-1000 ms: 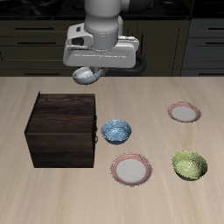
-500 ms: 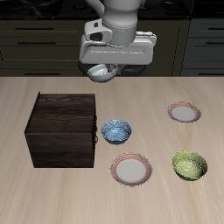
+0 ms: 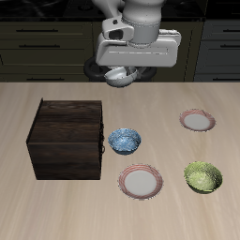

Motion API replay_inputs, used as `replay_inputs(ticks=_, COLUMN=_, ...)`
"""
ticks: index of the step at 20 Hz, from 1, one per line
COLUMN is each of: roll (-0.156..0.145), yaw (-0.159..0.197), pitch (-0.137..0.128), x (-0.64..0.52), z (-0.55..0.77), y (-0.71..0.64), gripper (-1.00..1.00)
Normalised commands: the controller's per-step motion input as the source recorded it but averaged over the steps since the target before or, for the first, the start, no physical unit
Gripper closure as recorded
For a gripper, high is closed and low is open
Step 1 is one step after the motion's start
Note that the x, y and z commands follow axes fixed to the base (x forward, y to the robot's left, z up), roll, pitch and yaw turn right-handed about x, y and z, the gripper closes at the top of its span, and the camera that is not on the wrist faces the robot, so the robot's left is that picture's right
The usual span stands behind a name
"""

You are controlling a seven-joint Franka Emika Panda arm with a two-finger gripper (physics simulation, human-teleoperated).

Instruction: Place the white bowl on the plate next to the green bowl

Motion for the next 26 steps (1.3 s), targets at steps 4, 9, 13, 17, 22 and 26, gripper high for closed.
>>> replay_inputs(ticks=4, roll=0.021, yaw=0.006, pitch=0.009, x=0.22, z=0.03, y=0.28, gripper=1.0)
replay_inputs(ticks=9, roll=0.028, yaw=0.031, pitch=-0.015, x=0.21, z=0.05, y=0.38, gripper=1.0)
replay_inputs(ticks=13, roll=-0.005, yaw=0.014, pitch=-0.002, x=0.29, z=-0.03, y=0.25, gripper=1.0)
replay_inputs(ticks=17, roll=-0.012, yaw=0.007, pitch=-0.009, x=0.15, z=0.04, y=0.1, gripper=1.0)
replay_inputs(ticks=22, roll=-0.014, yaw=-0.001, pitch=-0.01, x=0.25, z=0.06, y=0.13, gripper=1.0)
replay_inputs(ticks=26, roll=0.001, yaw=0.008, pitch=-0.004, x=0.29, z=-0.08, y=0.19, gripper=1.0)
